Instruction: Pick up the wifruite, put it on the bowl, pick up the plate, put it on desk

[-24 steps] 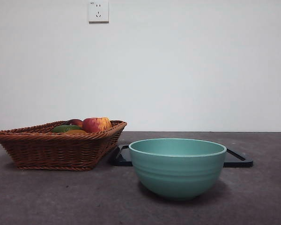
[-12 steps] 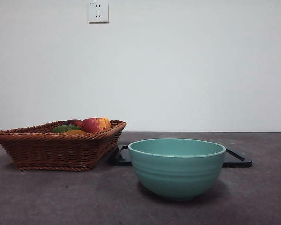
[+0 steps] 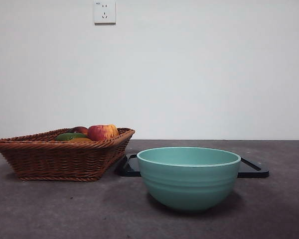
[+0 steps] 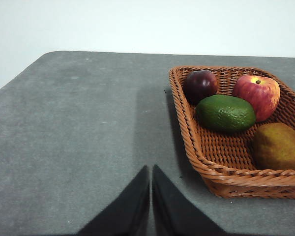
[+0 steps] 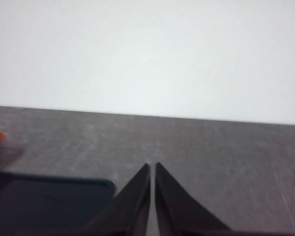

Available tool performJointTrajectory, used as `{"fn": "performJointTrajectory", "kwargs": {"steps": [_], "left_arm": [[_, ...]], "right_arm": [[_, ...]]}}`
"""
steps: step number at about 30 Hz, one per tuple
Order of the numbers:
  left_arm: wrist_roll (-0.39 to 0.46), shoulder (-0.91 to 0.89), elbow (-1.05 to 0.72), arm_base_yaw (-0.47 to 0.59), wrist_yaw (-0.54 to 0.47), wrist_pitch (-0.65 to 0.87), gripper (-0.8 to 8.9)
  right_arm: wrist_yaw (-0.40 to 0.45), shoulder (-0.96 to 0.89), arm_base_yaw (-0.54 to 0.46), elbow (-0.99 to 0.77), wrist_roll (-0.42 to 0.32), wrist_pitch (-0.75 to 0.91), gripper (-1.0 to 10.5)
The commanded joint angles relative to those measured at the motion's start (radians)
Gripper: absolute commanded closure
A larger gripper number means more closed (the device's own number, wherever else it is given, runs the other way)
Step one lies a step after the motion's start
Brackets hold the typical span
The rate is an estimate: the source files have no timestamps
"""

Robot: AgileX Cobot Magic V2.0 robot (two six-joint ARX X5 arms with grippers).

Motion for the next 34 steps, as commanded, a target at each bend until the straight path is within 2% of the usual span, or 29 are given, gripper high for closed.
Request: {"fn": "performJointTrajectory", "kwargs": {"steps": [1,6,16,21,34], "left_arm": [[-0.002,-0.002,-0.021,0.003,-0.002,-0.008,8.06],[-0.002,-0.002,-0.021,0.003,-0.002,-0.008,8.06],[-0.002,-0.002,-0.021,0.003,-0.002,-0.008,8.06],[-0.002,-0.002,-0.021,0.003,-0.002,-0.008,8.06],[-0.002,-0.002,-0.02,0.003,-0.002,-0.009,8.06]], "right_arm": [[0.01,-0.035,-0.027,-0.053,-0.008,0.018,9.4],[0.054,-0.079,-0.055,-0.126,-0.006,0.021,9.4],[0.055,-0.143,-0.061,-0.232,0.005,0.008,9.4],[0.056,-0.143,-0.061,-0.231,0.004,-0.104,9.4],[0.049,-0.143,-0.061,-0.231,0.005,-0.084,9.4]]}}
